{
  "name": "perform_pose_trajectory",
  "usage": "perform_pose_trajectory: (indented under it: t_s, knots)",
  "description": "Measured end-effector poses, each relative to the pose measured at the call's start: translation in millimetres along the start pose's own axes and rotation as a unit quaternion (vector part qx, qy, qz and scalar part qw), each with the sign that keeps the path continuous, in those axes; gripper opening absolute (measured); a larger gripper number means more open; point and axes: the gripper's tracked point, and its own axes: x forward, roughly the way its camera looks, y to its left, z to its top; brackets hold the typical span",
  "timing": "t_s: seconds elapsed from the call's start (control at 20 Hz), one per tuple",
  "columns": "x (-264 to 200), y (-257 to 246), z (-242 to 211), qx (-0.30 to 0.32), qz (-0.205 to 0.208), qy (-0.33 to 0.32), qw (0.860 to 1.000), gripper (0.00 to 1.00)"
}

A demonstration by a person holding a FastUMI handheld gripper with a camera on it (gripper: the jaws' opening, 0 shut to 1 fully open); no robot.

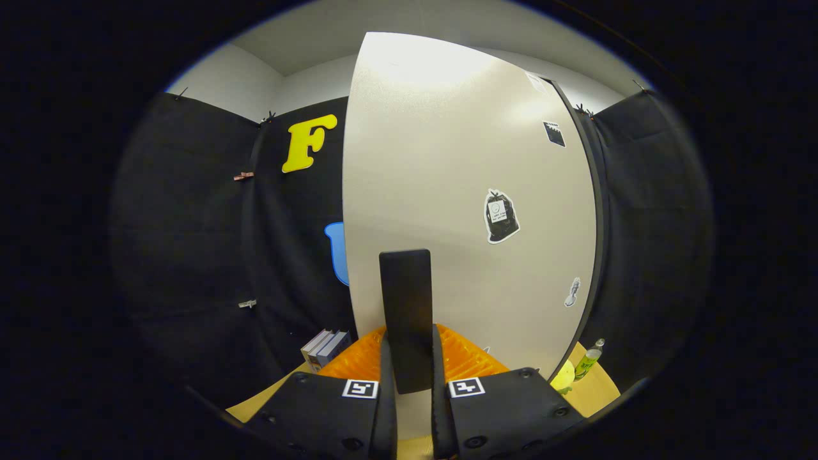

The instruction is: Open the shoe cabinet door, grab the shoes and put them into the shoe cabinet, then close the shoe cabinet door.

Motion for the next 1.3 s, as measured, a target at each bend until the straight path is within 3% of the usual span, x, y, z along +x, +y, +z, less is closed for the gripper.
perform_pose_trajectory:
  t_s: [0.6,0.9,1.3]
  knots:
    - [-73,-50,3,0.012,0.054,0.014,0.998,0.25]
    - [-95,-76,4,0.018,0.047,0.018,0.999,0.28]
    - [-120,-116,4,0.014,0.007,0.016,1.000,0.27]
